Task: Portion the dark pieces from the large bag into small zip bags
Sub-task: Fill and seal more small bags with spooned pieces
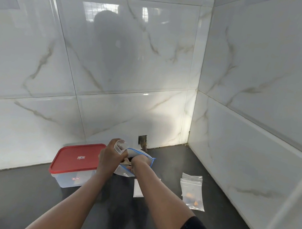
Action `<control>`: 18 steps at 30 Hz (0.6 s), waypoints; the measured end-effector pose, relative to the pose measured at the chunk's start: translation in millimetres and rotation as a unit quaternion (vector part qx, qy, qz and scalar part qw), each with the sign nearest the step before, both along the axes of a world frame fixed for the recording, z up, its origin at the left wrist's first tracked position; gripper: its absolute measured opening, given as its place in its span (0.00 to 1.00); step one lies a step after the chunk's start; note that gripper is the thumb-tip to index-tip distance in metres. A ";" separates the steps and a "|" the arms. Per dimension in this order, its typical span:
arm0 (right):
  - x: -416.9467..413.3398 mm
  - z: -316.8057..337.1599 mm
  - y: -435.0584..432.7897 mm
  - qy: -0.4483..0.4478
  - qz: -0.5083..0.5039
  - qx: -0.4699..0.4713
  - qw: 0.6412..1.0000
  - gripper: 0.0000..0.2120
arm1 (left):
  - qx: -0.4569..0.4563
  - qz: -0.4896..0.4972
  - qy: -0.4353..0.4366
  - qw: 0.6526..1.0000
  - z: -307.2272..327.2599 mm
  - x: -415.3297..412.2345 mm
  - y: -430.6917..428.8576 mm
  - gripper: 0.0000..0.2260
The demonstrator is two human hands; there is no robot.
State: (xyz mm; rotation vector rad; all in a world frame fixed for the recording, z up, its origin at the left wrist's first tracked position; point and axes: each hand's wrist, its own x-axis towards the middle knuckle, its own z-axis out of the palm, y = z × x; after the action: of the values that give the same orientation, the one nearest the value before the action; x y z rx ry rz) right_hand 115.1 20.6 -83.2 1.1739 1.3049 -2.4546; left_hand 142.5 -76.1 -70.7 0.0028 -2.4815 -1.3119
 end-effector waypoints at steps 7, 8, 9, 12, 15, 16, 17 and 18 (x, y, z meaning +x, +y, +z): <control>30.8 16.4 3.8 0.034 0.022 0.070 0.997 0.17 | -0.013 0.002 -0.005 1.000 -1.9 -4.2 3.4 0.21; 34.5 20.0 7.9 0.045 0.051 0.082 0.994 0.16 | -0.015 0.003 -0.006 1.000 -2.4 -3.5 3.8 0.20; 38.1 24.9 11.5 0.050 0.085 0.119 0.988 0.16 | -0.017 0.004 -0.005 1.000 -3.1 -3.5 4.2 0.19; 41.5 32.3 23.7 0.055 0.115 0.189 0.974 0.15 | -0.008 0.005 -0.005 1.000 0.1 -3.4 5.8 0.23; 44.2 40.0 34.5 0.070 0.138 0.247 0.957 0.12 | -0.001 0.003 -0.008 1.000 4.0 -9.5 5.2 0.26; 44.7 42.0 38.5 0.076 0.147 0.267 0.949 0.11 | -0.002 0.001 -0.011 1.000 4.3 -11.4 4.3 0.26; 43.8 42.2 43.1 0.079 0.151 0.277 0.946 0.08 | -0.003 -0.001 -0.014 1.000 4.0 -13.5 3.1 0.25; 43.3 43.5 48.1 0.080 0.156 0.281 0.944 0.05 | -0.006 -0.004 -0.017 1.000 3.9 -14.7 2.6 0.24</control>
State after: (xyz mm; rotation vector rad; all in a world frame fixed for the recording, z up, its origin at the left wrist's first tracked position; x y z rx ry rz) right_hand 158.3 68.8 -39.7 0.7705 2.1450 -2.0393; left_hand 127.8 -73.4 -66.8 0.0138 -2.5203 -1.3109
